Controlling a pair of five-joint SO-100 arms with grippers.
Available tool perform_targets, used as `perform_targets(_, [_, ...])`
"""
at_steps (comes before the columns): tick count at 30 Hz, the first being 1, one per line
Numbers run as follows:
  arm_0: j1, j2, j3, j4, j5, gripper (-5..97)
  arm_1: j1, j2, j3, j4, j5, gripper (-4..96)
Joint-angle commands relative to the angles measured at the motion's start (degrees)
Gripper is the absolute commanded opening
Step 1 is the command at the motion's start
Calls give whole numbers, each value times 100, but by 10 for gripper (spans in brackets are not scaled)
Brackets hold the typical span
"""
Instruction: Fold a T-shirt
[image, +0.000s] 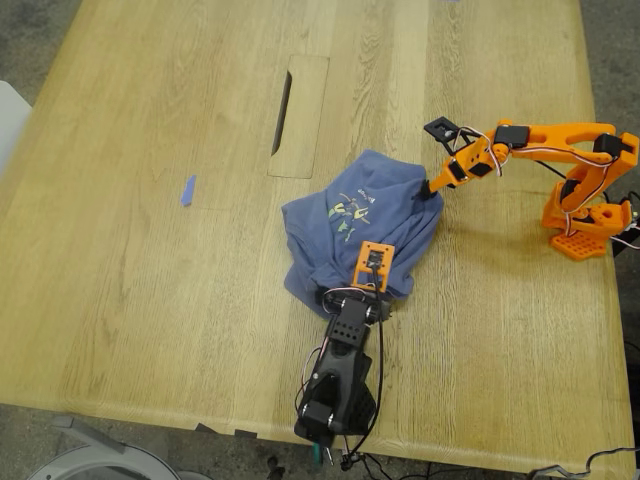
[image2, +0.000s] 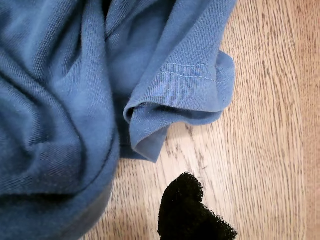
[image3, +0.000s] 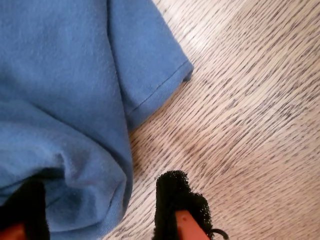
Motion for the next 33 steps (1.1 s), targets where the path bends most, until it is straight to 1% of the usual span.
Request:
perform_targets(1, [-70, 167, -598, 237, -114, 681, -18, 290, -387, 88, 26, 351])
perform_targets(5, [-246, 185, -940, 853, -281, 738, -18, 369, -633, 325, 18, 348])
perform_targets(6, [-281, 193, -1020, 993, -396, 761, -18, 396, -677, 396, 18, 348])
perform_targets(8, [-299, 299, -1072, 1090, -765, 801, -18, 466, -729, 466, 26, 348])
perform_targets(10, [-396, 369, -1125, 1187, -984, 823, 9, 527, -765, 536, 26, 348])
perform_targets(11, [-475, 369, -1160, 1248, -993, 824, 26, 554, -782, 545, 26, 344])
perform_targets(14, [-853, 334, -1248, 1037, -773, 813, 79, 580, -967, 598, 18, 334])
perform_targets(17, [-1327, 211, -1283, 158, -422, 777, 123, 387, -1477, 642, -97, 312])
perform_targets(19, [-1556, 53, -1292, -545, -308, 742, 123, 105, -1986, 659, -193, 256])
perform_targets(20, [-1661, -53, -1292, -923, -255, 706, 105, -79, -2276, 677, -246, 199])
perform_targets(21, [-1758, -167, -1274, -1310, -246, 664, 53, -281, -2593, 677, -299, 95])
perform_targets(22, [-1872, -290, -1239, -1714, -264, 599, 0, -536, -2944, 659, -360, 0])
perform_targets(23, [-2004, -439, -1187, -2197, -281, 529, -79, -800, -3331, 703, -404, 0])
perform_targets(26, [-2417, -844, -1020, -3340, -457, 244, -343, -1679, -4482, 738, -457, 0])
perform_targets(28, [-2689, -1081, -756, -4254, -624, 93, -457, -2215, -5027, 624, -527, 0])
perform_targets(31, [-3032, -1389, -527, -4790, -738, 0, -536, -2909, -5678, 431, -642, 0])
perform_targets(33, [-3120, -1573, -316, -5212, -738, 0, -571, -3384, -6170, 387, -668, 0])
